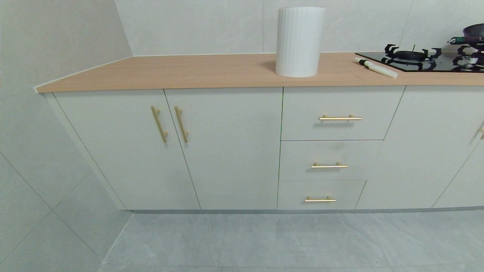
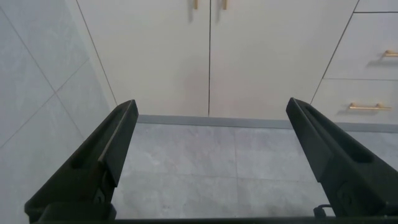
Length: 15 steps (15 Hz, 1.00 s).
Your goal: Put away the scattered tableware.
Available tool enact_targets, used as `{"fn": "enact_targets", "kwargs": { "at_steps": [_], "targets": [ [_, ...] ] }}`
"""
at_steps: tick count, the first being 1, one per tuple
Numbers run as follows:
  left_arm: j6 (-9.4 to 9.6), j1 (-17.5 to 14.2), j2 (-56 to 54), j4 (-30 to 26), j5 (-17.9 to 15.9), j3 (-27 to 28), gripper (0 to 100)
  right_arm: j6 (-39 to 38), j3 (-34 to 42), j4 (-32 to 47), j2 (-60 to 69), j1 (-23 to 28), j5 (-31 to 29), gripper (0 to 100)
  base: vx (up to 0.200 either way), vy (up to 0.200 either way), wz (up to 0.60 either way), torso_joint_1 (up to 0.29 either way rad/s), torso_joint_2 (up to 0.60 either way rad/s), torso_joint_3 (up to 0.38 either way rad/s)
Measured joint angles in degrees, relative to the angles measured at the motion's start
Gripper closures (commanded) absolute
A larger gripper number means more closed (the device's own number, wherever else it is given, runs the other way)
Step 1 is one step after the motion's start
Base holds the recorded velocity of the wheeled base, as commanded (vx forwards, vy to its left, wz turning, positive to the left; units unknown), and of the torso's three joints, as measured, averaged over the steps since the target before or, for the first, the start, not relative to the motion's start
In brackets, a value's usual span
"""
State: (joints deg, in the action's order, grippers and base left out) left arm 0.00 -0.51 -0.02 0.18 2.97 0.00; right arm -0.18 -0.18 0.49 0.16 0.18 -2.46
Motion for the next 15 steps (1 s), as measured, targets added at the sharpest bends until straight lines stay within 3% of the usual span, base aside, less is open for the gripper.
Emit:
{"fn": "enact_targets", "kwargs": {
  "at_steps": [15],
  "targets": [
    [-0.13,0.00,0.00,0.02,0.00,0.02,0,0.00,0.00,0.05,-0.02,0.00,0.01,0,0.200,0.000,0.00,0.003,0.00,0.001]
  ]
}}
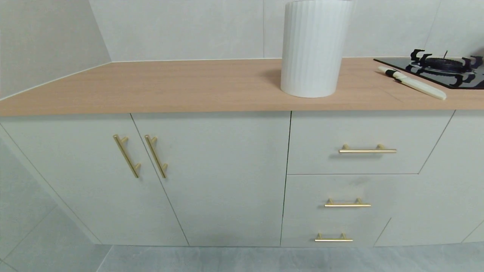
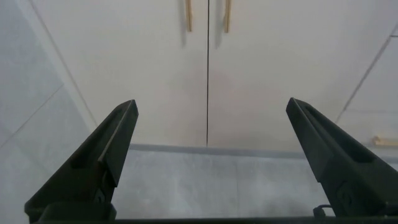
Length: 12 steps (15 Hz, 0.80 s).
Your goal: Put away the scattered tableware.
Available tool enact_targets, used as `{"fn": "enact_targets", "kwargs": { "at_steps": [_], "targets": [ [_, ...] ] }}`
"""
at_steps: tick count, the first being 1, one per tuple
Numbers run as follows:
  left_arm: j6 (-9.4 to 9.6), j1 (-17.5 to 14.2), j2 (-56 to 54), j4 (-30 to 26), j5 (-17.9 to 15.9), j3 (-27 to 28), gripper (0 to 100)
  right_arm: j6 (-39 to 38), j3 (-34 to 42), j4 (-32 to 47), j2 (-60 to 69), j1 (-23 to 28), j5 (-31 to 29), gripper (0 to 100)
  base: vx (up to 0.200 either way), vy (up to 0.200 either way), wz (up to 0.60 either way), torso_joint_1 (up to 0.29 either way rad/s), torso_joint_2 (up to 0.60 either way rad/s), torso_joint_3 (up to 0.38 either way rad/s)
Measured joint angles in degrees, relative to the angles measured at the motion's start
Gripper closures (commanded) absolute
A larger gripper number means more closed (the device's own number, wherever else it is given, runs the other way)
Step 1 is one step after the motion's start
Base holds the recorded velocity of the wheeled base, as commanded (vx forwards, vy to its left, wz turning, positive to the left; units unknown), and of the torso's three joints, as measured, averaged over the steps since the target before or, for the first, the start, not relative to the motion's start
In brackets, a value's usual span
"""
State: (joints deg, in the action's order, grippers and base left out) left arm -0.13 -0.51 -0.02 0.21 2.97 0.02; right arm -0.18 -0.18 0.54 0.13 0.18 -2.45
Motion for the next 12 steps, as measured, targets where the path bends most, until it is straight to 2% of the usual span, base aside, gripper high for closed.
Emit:
{"fn": "enact_targets", "kwargs": {
  "at_steps": [5,12],
  "targets": [
    [-0.09,0.02,0.00,0.01,0.00,-0.02,0,0.00,0.00,0.00,-0.02,0.00,-0.01,0,0.200,0.000,0.00,0.006,0.00,0.005],
    [-0.13,0.00,0.00,0.04,0.00,-0.02,0,0.00,0.00,0.00,-0.04,0.00,0.00,0,0.000,0.000,0.00,0.000,0.00,0.000]
  ]
}}
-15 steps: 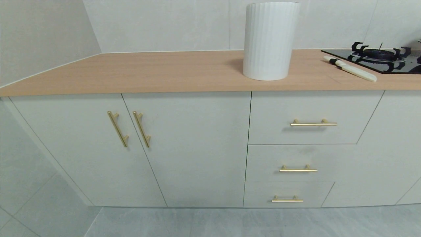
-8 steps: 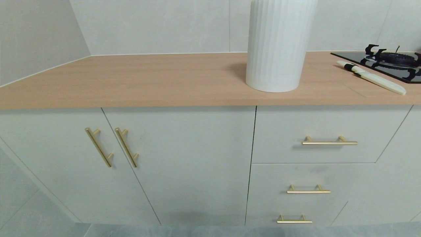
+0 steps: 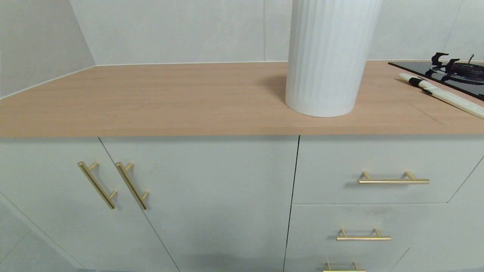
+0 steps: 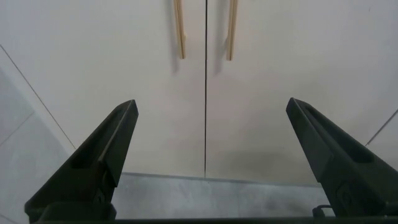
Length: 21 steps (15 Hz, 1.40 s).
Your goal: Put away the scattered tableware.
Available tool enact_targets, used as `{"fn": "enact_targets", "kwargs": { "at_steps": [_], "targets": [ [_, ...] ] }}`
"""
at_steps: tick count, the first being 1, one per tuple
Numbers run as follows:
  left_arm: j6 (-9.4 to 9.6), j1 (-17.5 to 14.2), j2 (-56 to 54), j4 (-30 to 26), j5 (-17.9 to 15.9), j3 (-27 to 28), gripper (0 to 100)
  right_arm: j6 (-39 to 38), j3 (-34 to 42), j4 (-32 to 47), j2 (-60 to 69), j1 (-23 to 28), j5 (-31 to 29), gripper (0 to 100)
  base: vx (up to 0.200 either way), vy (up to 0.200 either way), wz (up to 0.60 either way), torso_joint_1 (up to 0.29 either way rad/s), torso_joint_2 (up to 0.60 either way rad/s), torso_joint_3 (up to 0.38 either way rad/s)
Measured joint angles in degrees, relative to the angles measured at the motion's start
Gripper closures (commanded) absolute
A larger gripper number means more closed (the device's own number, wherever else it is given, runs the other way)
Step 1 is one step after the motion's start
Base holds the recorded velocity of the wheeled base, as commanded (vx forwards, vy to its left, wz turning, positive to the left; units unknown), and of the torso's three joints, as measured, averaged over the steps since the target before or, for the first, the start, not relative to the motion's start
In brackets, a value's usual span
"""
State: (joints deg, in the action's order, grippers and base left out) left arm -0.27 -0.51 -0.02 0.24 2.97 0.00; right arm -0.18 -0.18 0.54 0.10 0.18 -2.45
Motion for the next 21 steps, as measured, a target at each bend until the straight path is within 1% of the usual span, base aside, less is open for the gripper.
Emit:
{"fn": "enact_targets", "kwargs": {
  "at_steps": [3,4,14,21],
  "targets": [
    [0.00,0.00,0.00,-0.02,0.00,0.00,0,0.05,0.00,0.00,0.00,0.00,0.05,0,0.000,0.000,0.00,0.000,0.00,0.000],
    [0.02,0.02,0.00,0.00,0.00,0.00,0,0.16,0.00,0.00,0.00,0.00,0.07,0,0.000,0.000,-0.60,0.007,0.01,0.002],
    [0.05,0.05,0.00,-0.09,0.00,0.02,0,0.18,0.00,0.00,-0.02,0.00,0.18,0,0.000,0.000,0.00,0.000,0.00,0.000],
    [0.16,-0.01,0.00,-0.02,-0.02,0.00,0,0.16,0.00,0.00,-0.02,-0.02,0.18,0,0.000,-0.200,0.00,0.004,0.00,0.000]
  ]
}}
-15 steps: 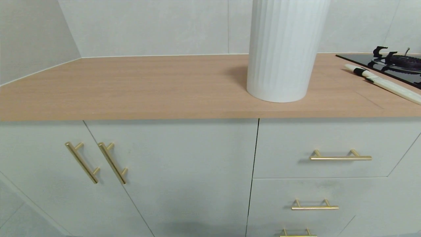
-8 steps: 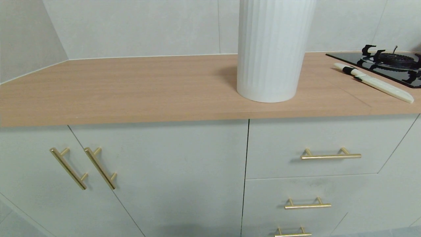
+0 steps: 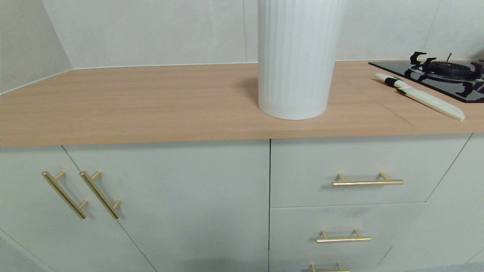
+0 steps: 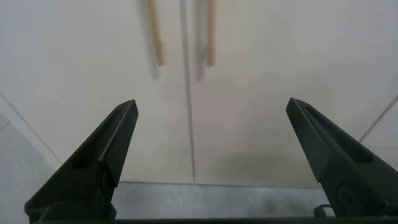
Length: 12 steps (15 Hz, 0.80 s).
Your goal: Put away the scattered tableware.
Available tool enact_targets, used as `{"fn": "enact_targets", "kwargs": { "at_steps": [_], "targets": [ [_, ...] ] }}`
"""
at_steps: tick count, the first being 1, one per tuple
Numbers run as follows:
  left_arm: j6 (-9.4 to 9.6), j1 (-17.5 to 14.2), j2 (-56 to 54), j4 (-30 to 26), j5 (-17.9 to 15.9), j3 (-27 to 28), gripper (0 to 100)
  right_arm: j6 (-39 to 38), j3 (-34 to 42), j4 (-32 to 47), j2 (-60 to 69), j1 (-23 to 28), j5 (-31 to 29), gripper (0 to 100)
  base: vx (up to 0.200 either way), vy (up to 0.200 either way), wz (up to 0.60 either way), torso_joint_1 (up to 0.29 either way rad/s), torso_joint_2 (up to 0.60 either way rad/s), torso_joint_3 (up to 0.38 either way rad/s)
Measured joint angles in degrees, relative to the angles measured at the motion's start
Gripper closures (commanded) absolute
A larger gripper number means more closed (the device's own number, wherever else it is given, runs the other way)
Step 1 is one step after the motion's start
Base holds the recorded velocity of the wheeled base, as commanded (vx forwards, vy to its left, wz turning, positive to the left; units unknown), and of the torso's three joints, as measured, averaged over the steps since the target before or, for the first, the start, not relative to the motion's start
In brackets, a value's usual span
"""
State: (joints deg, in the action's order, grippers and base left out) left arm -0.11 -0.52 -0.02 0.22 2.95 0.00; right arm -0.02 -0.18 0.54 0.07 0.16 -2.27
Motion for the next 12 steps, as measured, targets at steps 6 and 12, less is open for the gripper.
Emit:
{"fn": "enact_targets", "kwargs": {
  "at_steps": [6,12],
  "targets": [
    [-0.13,0.11,0.00,-0.01,0.05,0.02,0,0.02,0.00,0.00,0.00,0.06,0.00,0,0.000,0.000,0.00,0.000,0.00,0.000],
    [-0.13,0.00,0.00,0.02,0.00,0.00,0,0.07,0.00,0.00,0.00,0.00,0.02,0,0.000,0.000,0.00,0.000,0.00,0.000]
  ]
}}
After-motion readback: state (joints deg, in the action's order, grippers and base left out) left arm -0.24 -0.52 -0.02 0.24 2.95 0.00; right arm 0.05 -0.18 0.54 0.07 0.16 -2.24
